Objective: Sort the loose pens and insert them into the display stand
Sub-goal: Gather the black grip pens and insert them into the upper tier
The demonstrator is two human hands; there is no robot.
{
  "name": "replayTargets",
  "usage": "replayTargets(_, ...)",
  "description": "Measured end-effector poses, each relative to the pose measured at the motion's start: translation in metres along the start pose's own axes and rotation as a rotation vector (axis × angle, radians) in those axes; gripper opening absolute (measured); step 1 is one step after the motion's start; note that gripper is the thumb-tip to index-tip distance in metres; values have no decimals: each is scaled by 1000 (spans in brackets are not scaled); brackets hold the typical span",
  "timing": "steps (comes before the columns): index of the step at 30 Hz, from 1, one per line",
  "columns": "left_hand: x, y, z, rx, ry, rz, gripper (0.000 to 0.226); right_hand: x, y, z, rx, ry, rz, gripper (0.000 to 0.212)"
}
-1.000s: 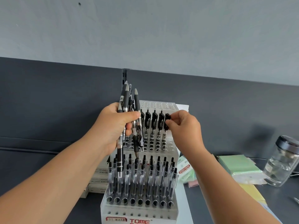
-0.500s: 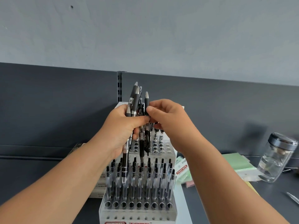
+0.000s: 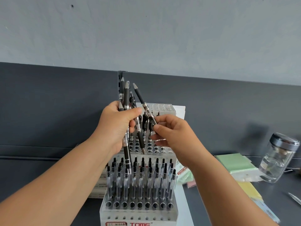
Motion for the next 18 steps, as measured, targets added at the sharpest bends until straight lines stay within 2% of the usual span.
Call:
replayTargets(8, 1, 9, -7, 22, 25, 9, 24, 9, 39, -12, 526, 4, 182, 18)
replayTargets(11, 1, 8, -11, 43, 45, -10, 24, 14, 47, -9, 632, -6, 209, 15)
replayTargets(14, 1, 7, -13, 45, 57, -19, 22, 16, 49, -9, 624, 22, 259, 8)
replayTargets(18, 3, 6, -14, 44, 57, -22, 22, 19, 49, -15, 303, 171, 446, 10)
Point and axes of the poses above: each hand's wrist, its own x-axis towards the middle knuckle, its own y-axis out of the back of the hand, z = x × y, the point moved 1 cm from there along x, towards the middle knuckle, and after that the axes turned 13 degrees about -y, right-handed, at the moved point
